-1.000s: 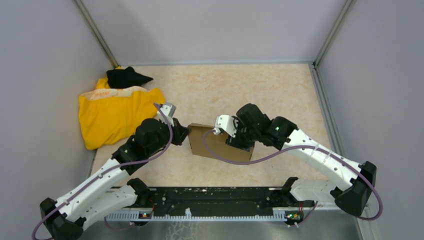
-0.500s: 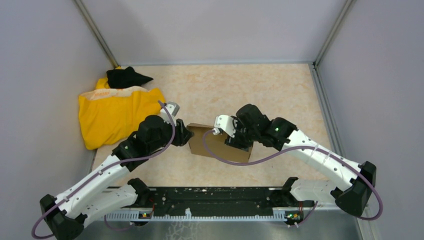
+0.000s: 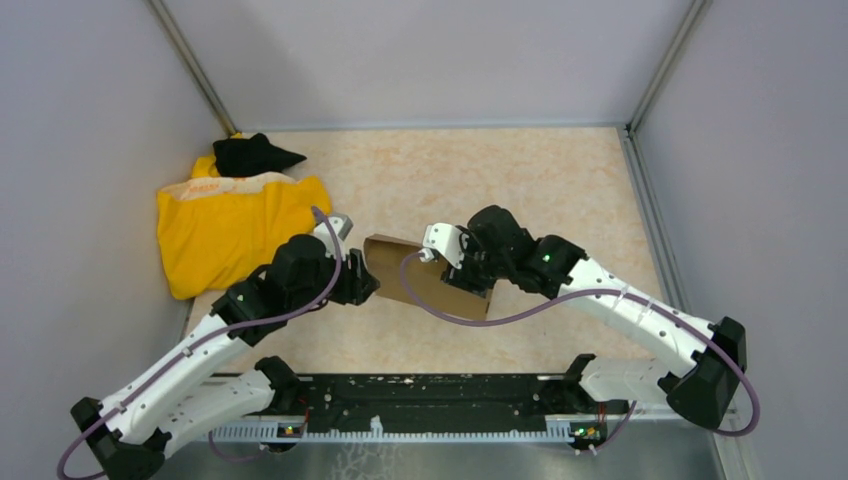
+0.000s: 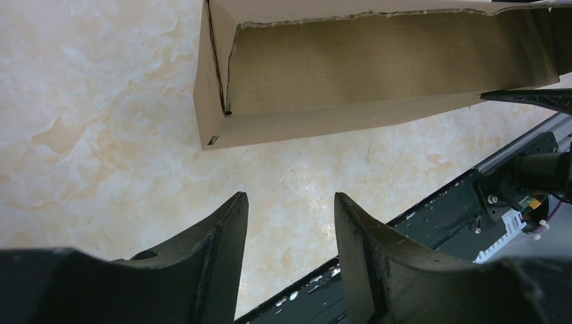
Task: Fold the paper box
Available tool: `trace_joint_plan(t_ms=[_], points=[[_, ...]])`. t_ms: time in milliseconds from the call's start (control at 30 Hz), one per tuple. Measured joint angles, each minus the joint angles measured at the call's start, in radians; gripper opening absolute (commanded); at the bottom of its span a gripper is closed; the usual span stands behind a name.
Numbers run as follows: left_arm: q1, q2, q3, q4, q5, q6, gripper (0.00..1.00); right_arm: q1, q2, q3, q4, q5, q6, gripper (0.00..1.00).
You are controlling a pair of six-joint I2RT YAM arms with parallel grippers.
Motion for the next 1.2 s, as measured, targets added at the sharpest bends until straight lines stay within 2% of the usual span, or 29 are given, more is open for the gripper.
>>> trace_joint_plan(t_ms=[100, 233, 267, 400, 467, 567, 633, 933, 1200], points=[[0.0, 0.002, 0.0, -0.02, -0.012, -0.012, 0.46, 0.0, 0.0, -0.005, 0.011, 0.002, 0.005, 0.12], [0.0, -0.022, 0.004, -0.056, -0.057, -0.027, 0.15, 0.0, 0.0, -0.005, 0.014, 0.004, 0.006, 0.12], [0.0, -0.037, 0.006, -0.058, -0.065, -0.03, 0.13, 0.0, 0.0, -0.005, 0.014, 0.005, 0.006, 0.12], [0.0, -0.068, 0.069, -0.062, -0.094, -0.023, 0.16, 0.0, -0.001, -0.006, 0.014, 0.004, 0.006, 0.12], [0.0, -0.048, 0.136, -0.041, -0.101, -0.005, 0.32, 0.0, -0.001, -0.006, 0.014, 0.004, 0.006, 0.12], [0.0, -0.004, 0.195, 0.031, -0.103, 0.036, 0.49, 0.0, -0.001, -0.006, 0.015, 0.004, 0.006, 0.12], [0.0, 0.026, 0.209, 0.097, -0.098, 0.061, 0.56, 0.0, -0.001, -0.006, 0.015, 0.004, 0.008, 0.12], [0.0, 0.139, 0.114, 0.389, -0.078, 0.163, 0.57, 0.0, -0.001, -0.007, 0.018, 0.004, 0.011, 0.12], [0.0, 0.214, 0.05, 0.507, -0.077, 0.158, 0.53, 0.0, -0.01, -0.027, 0.047, 0.005, 0.016, 0.12]])
